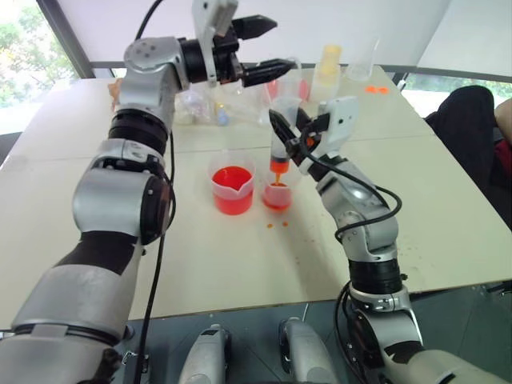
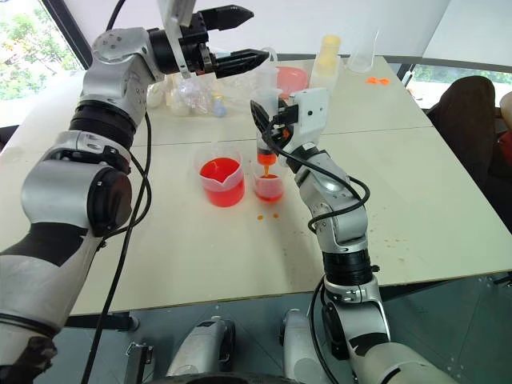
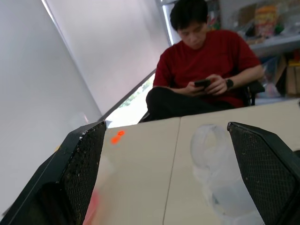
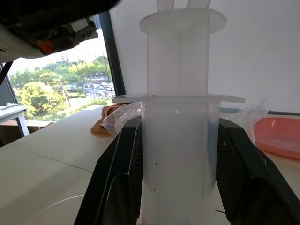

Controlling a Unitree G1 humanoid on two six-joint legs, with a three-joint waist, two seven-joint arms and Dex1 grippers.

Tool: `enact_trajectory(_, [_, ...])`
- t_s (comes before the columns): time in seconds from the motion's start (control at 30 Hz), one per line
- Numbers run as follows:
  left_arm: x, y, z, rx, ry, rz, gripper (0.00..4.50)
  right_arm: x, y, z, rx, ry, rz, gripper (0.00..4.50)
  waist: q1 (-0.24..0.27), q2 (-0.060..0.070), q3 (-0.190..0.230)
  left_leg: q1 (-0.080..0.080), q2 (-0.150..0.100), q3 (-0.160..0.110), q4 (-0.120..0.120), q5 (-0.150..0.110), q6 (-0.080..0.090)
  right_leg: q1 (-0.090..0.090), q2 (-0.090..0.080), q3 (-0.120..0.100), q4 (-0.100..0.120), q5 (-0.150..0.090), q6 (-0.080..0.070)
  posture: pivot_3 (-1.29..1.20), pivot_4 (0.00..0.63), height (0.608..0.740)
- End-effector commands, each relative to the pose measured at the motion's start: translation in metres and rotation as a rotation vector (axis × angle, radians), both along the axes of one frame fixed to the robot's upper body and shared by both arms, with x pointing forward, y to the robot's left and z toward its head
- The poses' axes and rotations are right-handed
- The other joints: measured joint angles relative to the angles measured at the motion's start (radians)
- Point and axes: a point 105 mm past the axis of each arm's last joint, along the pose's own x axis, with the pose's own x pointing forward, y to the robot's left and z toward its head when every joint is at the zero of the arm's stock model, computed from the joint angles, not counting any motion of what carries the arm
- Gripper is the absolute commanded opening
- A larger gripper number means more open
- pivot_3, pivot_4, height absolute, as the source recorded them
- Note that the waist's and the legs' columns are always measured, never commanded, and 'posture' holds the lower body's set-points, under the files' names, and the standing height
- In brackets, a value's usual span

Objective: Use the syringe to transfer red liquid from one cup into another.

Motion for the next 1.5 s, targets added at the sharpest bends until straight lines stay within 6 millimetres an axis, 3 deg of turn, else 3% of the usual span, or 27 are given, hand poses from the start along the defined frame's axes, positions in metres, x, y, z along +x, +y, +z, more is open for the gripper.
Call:
enact_trajectory(0.03, [0.002, 0.001, 0.009, 0.013, -0.058, 0.048, 4.33, -0.006, 0.002, 0.014, 0.021, -0.063, 0.011, 1.49, 0.0, 0.0, 0.0, 0.0, 0.0, 0.0, 0.0, 0.0, 0.0, 0.0, 0.0, 0.0, 0.0, 0.0, 0.0, 0.0, 0.15, 0.74])
enact_trajectory(0.33, [0.001, -0.014, 0.013, 0.027, -0.122, 0.062, 4.33, -0.009, 0.009, 0.011, -0.002, -0.067, 0.03, 1.49, 0.001, 0.0, 0.0, 0.0, 0.0, 0.0, 0.0, 0.0, 0.0, 0.0, 0.0, 0.0, 0.0, 0.0, 0.0, 0.0, 0.15, 0.74])
enact_trajectory(0.43, [-0.006, -0.021, 0.017, 0.03, -0.138, 0.008, 3.48, -0.009, 0.011, 0.01, -0.004, -0.067, 0.036, 1.49, 0.001, 0.0, 0.0, 0.0, 0.0, 0.0, 0.0, 0.0, 0.0, 0.0, 0.0, 0.0, 0.0, 0.0, 0.0, 0.0, 0.15, 0.74])
enact_trajectory(0.7, [-0.017, -0.028, 0.018, 0.059, -0.155, -0.081, 0.03, -0.009, 0.012, 0.01, -0.001, -0.067, 0.039, 1.49, -0.001, 0.0, 0.0, 0.0, 0.0, 0.0, 0.0, 0.0, 0.0, 0.0, 0.0, 0.0, 0.0, 0.0, 0.0, 0.0, 0.15, 0.74])
enact_trajectory(1.07, [-0.028, -0.033, -0.011, 0.103, -0.012, -0.252, 0.01, -0.007, 0.009, 0.017, 0.005, -0.087, 0.029, 1.49, 0.0, 0.0, 0.0, 0.0, 0.0, 0.0, 0.001, 0.0, 0.0, 0.0, 0.0, 0.0, 0.0, 0.0, 0.0, 0.0, 0.15, 0.74])
enact_trajectory(1.5, [-0.026, -0.031, -0.042, 0.069, 0.137, -0.274, 0.01, -0.021, -0.009, 0.056, 0.042, -0.153, 0.03, 1.49, 0.0, 0.0, 0.0, 0.0, 0.0, 0.0, 0.002, 0.0, 0.001, 0.001, 0.0, 0.0, 0.001, 0.0, 0.0, 0.0, 0.15, 0.74])
